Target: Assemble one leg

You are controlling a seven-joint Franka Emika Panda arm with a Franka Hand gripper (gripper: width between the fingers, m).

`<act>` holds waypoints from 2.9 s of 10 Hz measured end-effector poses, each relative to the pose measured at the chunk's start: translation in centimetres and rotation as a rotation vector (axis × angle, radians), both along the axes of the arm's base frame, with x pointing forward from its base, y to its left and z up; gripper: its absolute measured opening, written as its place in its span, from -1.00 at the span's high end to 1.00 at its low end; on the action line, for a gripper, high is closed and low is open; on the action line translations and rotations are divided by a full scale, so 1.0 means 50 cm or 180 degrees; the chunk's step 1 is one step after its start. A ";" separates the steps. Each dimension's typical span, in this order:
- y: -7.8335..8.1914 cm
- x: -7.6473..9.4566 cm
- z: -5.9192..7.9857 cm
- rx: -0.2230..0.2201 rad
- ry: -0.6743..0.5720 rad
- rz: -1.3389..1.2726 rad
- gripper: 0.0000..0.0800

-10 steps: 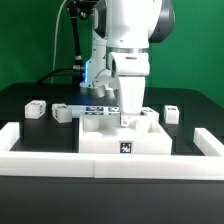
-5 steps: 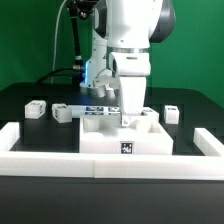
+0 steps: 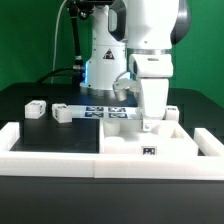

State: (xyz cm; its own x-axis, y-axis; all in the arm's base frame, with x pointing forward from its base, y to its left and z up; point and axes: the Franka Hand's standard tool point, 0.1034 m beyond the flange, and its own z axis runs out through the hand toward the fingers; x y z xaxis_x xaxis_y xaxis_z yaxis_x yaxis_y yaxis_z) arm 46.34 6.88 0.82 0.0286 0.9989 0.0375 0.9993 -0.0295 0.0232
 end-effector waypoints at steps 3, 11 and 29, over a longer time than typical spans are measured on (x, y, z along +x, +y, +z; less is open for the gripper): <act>0.018 0.033 0.000 0.0000 -0.0019 0.0024 0.85; 0.018 0.042 -0.001 0.0001 -0.0014 0.0016 -0.45; 0.047 -0.048 0.108 0.0164 -0.0162 -0.2204 -0.62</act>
Offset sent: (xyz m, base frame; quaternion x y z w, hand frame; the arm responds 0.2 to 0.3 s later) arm 0.0199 0.0113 -0.0065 0.0191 0.0068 -0.0439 0.9988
